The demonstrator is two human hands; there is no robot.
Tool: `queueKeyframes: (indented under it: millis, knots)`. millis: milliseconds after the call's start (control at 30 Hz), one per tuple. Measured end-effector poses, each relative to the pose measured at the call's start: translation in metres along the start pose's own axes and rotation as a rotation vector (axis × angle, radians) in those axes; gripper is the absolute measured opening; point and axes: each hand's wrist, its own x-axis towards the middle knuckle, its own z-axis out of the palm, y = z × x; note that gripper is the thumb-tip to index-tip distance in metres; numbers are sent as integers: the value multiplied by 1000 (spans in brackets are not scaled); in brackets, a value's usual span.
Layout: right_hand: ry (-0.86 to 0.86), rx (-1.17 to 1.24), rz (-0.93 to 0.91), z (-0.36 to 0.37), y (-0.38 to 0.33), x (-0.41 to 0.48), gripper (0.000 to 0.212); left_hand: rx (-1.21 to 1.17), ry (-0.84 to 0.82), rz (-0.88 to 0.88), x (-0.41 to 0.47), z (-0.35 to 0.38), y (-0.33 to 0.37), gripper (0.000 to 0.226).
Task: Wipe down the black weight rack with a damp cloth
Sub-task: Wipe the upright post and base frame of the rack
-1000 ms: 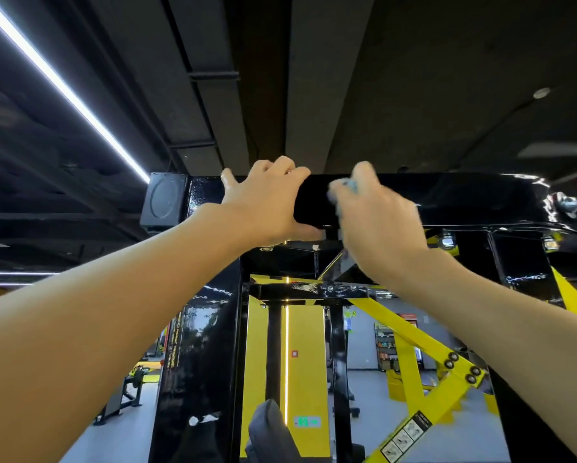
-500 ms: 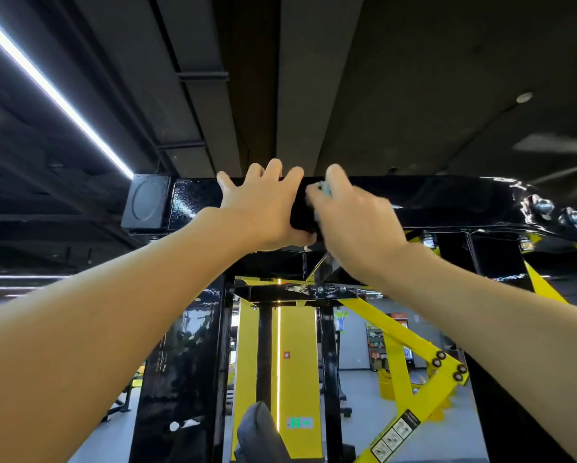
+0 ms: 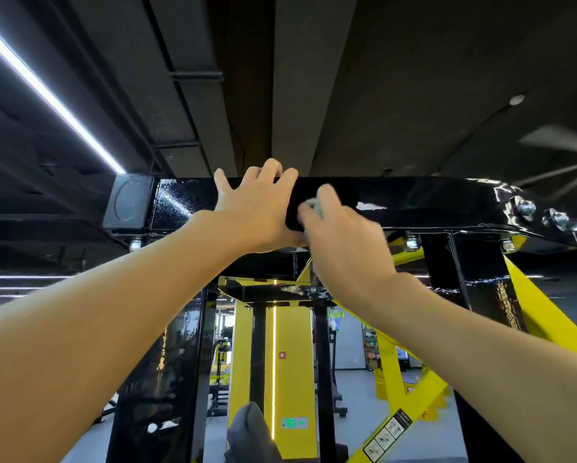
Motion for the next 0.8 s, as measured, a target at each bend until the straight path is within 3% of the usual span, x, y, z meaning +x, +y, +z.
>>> queueKeyframes:
  millis: [67, 200, 333, 467, 633, 733, 800]
  knots:
    - [-7, -38, -70, 1, 7, -6, 38, 30, 7, 16, 1, 0, 4, 99]
    - [70, -4, 165, -1, 21, -8, 35, 73, -19, -3, 4, -3, 11, 104]
    - [-1, -38, -32, 1, 21, -21, 47, 73, -30, -12, 6, -4, 16, 103]
    - [47, -23, 216, -9, 41, -5, 33, 75, -29, -11, 6, -2, 17, 102]
    - [-29, -101, 57, -11, 36, -5, 37, 99, -16, -22, 6, -1, 19, 104]
    - [9, -65, 255, -20, 56, 15, 22, 109, -21, -15, 6, -2, 19, 103]
    - [5, -67, 273, -21, 45, 20, 23, 104, -15, -20, 6, -2, 21, 103]
